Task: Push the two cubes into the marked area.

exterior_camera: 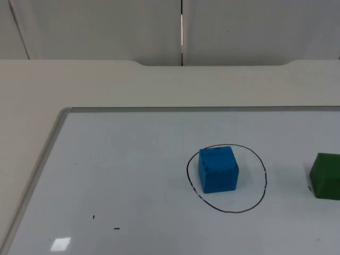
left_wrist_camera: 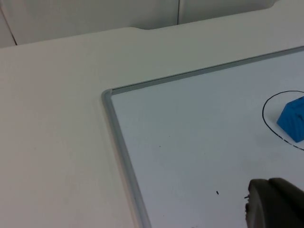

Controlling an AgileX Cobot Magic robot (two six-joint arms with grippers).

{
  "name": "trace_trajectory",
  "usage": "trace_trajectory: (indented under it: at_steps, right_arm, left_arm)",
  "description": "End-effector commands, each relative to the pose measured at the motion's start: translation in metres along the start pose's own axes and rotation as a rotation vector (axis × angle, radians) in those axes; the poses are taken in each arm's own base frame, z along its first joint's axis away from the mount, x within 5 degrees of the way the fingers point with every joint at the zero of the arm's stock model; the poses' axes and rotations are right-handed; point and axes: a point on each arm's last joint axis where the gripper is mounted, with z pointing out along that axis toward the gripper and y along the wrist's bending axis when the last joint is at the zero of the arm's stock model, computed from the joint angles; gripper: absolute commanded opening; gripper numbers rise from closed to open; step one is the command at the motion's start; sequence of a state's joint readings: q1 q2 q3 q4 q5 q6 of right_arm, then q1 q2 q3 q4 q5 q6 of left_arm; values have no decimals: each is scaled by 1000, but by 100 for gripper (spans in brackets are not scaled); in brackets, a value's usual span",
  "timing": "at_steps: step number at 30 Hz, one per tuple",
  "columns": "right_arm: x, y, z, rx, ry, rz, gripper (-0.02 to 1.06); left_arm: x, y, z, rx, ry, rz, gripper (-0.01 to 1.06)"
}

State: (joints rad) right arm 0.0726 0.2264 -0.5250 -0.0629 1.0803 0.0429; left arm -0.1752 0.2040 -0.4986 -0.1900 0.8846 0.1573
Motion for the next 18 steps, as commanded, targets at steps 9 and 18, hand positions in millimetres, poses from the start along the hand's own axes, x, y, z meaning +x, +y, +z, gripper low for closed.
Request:
trace_trajectory:
  at_steps: [9,18]
  right_arm:
    - [-52,2,29,9,173,-16,48]
    - [-85,5,60,2,279,49,23]
  left_arm:
    - [1,1,0,-13,-5,1,0]
    - [1,1,0,-13,-5,1,0]
